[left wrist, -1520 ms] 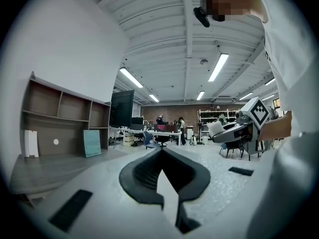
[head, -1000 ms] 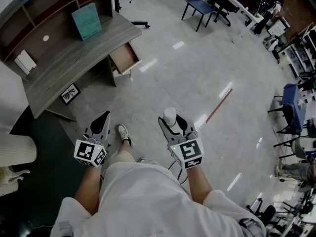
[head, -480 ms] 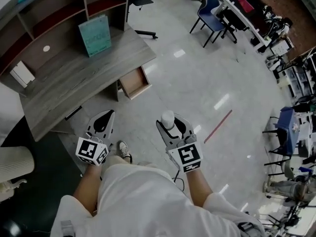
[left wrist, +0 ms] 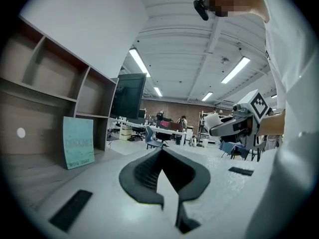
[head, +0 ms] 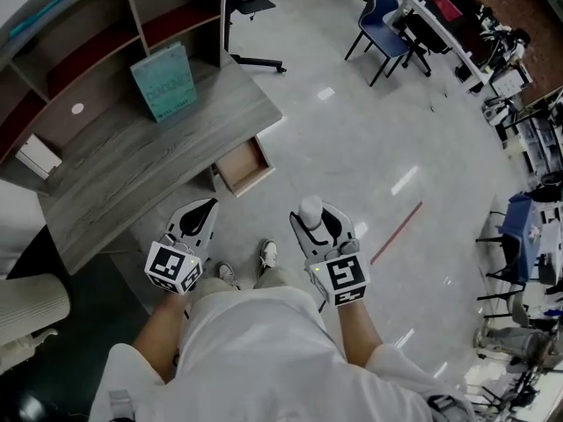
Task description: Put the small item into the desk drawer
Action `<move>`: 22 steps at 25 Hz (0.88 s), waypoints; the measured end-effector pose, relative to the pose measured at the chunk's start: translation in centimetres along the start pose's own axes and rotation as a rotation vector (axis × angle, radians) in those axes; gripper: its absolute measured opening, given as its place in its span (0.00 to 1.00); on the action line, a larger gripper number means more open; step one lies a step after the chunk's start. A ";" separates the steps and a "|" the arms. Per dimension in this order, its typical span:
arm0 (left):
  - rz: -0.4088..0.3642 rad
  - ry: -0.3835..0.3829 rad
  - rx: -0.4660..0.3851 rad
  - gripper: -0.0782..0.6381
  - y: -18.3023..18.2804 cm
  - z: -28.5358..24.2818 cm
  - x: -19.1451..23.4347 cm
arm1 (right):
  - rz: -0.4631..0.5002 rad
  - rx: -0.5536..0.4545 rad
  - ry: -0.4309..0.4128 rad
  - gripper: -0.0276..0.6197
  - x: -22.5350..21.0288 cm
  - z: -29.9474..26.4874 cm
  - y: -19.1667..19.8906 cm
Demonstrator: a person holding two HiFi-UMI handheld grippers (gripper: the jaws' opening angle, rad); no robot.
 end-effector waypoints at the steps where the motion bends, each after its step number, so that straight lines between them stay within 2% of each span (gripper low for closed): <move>1: -0.009 -0.012 -0.004 0.12 -0.4 -0.8 -0.2 | 0.006 -0.011 -0.011 0.32 -1.1 -0.4 -0.2; 6: 0.001 -0.112 -0.053 0.12 -2.7 -3.8 0.0 | 0.057 -0.063 -0.088 0.32 -5.5 -3.3 -2.0; 8: -0.027 -0.131 -0.062 0.12 -3.7 -4.7 -0.3 | 0.059 -0.077 -0.114 0.32 -7.3 -4.3 -2.6; 11: -0.051 -0.202 -0.066 0.12 -4.6 -4.8 -0.1 | 0.052 -0.083 -0.158 0.32 -8.9 -5.8 -3.0; 17: -0.057 -0.328 -0.045 0.12 -3.6 -4.1 1.7 | 0.062 -0.035 -0.247 0.32 -9.5 -8.6 -1.1; 22: -0.033 -0.334 0.000 0.12 -1.6 -4.0 1.9 | 0.065 0.007 -0.287 0.32 -8.8 -10.4 0.0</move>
Point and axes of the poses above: the fingertips, and each gripper's own axes: z backward along the fingers, x to its left, y out of its underside, the point moved 8 cm from there along z, backward along the fingers, and after that the axes turned 5 degrees about -y, right-handed, at the moved point
